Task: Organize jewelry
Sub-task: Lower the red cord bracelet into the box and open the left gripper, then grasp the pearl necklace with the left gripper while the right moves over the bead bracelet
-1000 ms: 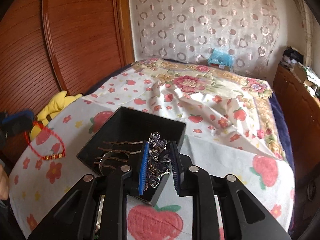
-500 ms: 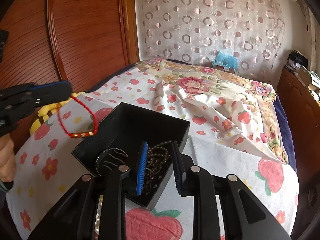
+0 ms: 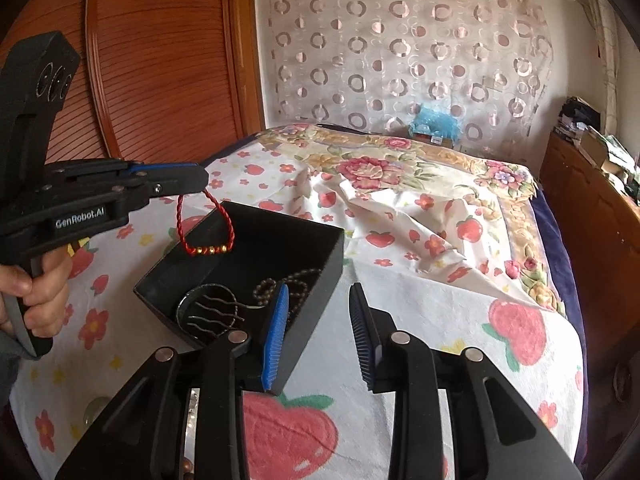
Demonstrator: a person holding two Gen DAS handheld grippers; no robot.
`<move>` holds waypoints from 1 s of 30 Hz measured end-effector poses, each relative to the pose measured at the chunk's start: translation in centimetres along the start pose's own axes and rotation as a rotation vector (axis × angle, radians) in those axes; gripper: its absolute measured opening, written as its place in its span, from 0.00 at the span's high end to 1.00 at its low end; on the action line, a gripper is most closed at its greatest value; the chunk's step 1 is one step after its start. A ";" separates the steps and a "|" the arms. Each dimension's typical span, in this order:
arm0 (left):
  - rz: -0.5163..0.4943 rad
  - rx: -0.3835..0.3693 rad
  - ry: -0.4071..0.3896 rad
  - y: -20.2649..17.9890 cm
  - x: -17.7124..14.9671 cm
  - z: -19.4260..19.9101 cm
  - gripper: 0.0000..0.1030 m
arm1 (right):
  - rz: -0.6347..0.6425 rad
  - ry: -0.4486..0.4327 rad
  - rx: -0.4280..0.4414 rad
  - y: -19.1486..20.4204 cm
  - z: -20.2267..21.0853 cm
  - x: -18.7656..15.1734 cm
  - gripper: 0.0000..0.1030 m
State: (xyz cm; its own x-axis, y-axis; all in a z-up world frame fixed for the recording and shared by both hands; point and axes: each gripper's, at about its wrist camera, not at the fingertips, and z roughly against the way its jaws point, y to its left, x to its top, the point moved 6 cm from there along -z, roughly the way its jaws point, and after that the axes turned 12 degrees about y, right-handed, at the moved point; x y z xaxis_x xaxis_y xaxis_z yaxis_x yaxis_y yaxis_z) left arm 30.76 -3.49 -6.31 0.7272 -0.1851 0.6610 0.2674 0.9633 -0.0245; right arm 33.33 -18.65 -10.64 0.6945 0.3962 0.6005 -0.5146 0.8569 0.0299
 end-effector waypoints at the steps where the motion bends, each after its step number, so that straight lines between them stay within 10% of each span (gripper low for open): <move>1: 0.002 0.002 -0.008 0.1 0.1 0.1 0.64 | -0.004 -0.002 -0.001 -0.2 0.1 -0.1 0.67; 16: 0.037 0.043 -0.025 1.2 -5.1 4.9 0.33 | -0.005 -0.002 -0.012 1.3 2.8 -4.4 0.67; 30: 0.083 0.043 0.053 0.7 -14.4 6.8 0.28 | 0.016 0.074 0.040 4.8 3.5 -10.3 0.67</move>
State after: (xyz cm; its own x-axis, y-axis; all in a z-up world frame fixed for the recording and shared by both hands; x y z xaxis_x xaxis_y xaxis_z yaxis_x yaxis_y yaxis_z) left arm 16.14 1.21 -10.73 0.7786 -0.1134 0.6172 0.1785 0.9829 -0.0446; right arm 21.99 -19.78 -13.88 0.7208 0.4338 0.5406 -0.5443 0.8372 0.0539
